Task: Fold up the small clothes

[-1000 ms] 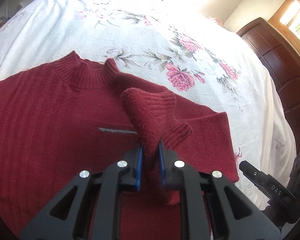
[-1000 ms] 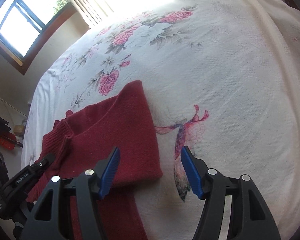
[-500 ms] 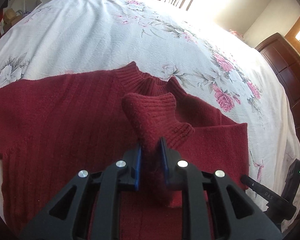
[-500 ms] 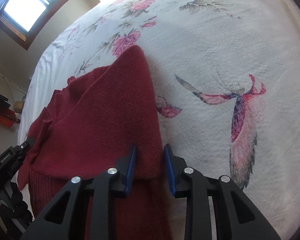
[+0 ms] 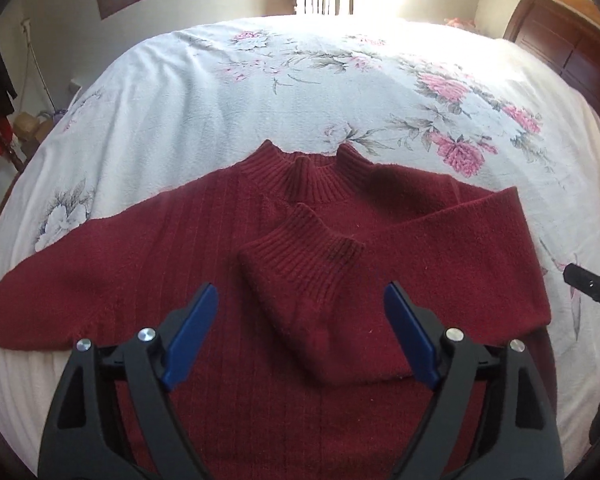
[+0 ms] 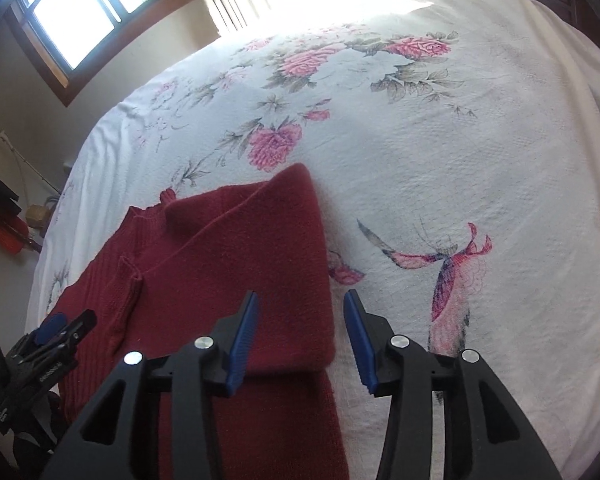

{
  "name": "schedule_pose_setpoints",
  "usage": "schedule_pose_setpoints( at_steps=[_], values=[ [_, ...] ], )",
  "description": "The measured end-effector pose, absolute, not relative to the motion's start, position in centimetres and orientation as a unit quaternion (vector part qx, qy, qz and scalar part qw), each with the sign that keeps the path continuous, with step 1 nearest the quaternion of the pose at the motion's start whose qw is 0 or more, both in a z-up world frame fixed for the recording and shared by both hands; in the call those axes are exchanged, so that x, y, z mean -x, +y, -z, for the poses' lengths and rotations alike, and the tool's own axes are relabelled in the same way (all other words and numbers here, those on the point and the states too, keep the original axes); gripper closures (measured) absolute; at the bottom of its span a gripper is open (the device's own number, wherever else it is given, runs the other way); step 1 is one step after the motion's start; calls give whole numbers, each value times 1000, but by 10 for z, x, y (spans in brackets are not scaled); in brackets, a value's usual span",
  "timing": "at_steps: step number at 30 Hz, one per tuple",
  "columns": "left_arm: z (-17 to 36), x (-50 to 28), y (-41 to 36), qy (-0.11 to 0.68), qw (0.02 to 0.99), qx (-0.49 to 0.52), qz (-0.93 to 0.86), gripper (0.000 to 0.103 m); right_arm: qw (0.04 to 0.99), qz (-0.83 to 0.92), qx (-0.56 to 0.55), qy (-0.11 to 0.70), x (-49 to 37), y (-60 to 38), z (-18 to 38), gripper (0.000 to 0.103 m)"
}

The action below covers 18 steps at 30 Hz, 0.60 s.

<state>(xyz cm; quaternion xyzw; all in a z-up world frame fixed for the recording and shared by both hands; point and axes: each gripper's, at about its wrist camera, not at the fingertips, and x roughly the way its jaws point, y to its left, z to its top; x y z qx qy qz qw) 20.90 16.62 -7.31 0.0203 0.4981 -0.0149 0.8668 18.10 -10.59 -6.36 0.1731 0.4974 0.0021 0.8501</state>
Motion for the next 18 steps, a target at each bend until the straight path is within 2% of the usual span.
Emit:
schedule_pose_setpoints(
  at_steps=[4, 5, 6, 8, 9, 11, 15, 16, 18],
  values=[
    [107, -229, 161, 534, 844, -42, -28, 20, 843, -25, -156, 513, -186, -90, 74, 58],
    [113, -231, 162, 537, 842, -43, -31, 27, 841, -34, -156, 516, -189, -85, 79, 58],
    [120, -234, 164, 543, 838, -39, -30, 46, 838, -42, -158, 520, -190, -82, 83, 58],
    [126, -234, 177, 551, 834, 2, -25, 61, 833, -50, -155, 528, -191, -75, 91, 58],
    [124, -231, 185, 544, 838, 24, -26, 74, 831, -51, -153, 532, -192, -72, 95, 58],
    [113, -225, 203, 527, 847, 70, -24, 85, 828, -51, -149, 538, -193, -69, 100, 58],
    [94, -211, 245, 493, 856, 157, -15, 84, 825, -50, -145, 544, -192, -65, 105, 58],
    [92, -208, 254, 489, 855, 173, -12, 81, 825, -49, -143, 545, -192, -64, 106, 58],
    [90, -202, 275, 485, 854, 185, -24, 64, 823, -48, -140, 548, -193, -62, 108, 57]
  ],
)
